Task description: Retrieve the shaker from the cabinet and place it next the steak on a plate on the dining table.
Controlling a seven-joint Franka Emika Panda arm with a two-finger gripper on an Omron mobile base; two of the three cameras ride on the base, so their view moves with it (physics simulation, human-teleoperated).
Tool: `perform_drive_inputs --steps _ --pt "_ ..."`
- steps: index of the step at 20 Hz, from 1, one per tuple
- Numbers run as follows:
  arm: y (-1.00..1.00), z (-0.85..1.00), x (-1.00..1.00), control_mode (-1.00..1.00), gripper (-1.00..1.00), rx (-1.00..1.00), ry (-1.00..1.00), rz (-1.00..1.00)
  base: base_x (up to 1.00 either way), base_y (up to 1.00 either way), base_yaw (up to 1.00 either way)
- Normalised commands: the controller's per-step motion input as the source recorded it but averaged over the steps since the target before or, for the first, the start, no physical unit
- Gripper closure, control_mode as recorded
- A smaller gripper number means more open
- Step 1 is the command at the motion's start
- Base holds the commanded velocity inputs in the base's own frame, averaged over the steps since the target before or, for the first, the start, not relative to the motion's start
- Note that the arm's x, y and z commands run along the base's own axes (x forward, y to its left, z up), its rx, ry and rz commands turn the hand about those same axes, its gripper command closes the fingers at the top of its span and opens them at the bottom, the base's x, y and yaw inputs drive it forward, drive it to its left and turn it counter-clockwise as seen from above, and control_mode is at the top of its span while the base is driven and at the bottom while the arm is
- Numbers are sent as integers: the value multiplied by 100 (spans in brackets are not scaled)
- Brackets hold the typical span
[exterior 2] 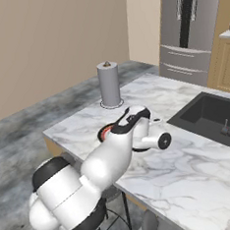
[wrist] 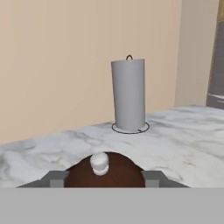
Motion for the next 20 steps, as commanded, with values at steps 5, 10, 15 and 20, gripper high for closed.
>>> perform_drive_inputs --steps 5,10,15,20 --pt "-12 -29 14 -100 100 0 0 0 0 0 0" --pt "-14 -32 13 -100 100 0 0 0 0 0 0" --pt "-3 -37 23 -100 100 0 3 0 0 0 0" --pt "0 -35 36 -100 100 0 8 0 0 0 0"
